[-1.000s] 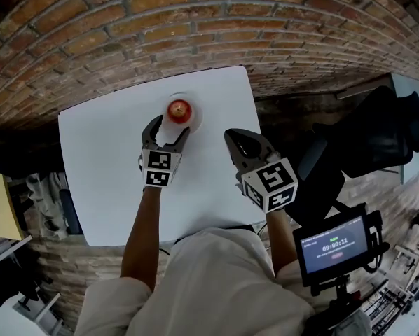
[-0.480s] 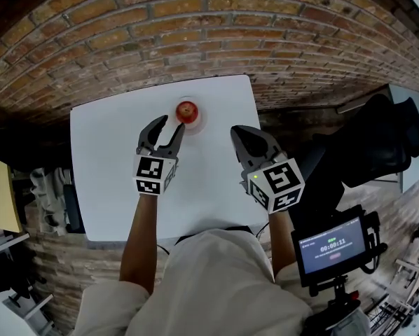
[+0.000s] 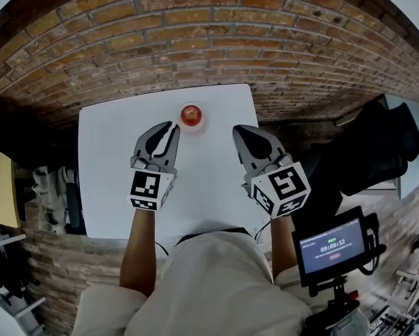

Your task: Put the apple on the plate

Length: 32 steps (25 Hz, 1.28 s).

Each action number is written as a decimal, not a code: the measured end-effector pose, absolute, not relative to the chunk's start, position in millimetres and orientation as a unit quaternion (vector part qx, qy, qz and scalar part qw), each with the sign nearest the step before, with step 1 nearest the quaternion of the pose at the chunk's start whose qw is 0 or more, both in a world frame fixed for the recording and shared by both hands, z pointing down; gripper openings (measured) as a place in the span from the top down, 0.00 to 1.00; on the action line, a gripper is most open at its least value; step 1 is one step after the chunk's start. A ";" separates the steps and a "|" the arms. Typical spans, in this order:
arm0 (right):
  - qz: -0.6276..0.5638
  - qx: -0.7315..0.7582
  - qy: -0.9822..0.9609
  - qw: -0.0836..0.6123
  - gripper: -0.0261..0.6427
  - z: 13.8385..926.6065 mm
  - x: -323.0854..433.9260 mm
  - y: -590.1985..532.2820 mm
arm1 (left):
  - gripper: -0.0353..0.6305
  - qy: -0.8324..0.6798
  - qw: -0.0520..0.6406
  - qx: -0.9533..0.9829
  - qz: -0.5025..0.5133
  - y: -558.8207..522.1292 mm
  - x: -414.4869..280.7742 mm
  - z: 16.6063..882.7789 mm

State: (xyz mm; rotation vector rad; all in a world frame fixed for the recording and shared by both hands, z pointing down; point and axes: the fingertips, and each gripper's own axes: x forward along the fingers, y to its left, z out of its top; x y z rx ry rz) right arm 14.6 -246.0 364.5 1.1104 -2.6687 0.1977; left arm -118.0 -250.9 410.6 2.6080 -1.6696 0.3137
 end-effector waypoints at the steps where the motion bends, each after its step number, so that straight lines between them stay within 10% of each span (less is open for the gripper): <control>1: 0.063 0.381 -0.915 0.118 0.96 359.3 13.8 -243.1 | 0.87 -0.537 0.012 0.838 0.097 -246.7 -118.7 403.9; 32: 0.001 0.384 -0.922 0.051 0.96 271.5 1.9 -205.1 | 0.94 -0.548 -0.082 0.831 0.038 -182.5 -121.0 276.9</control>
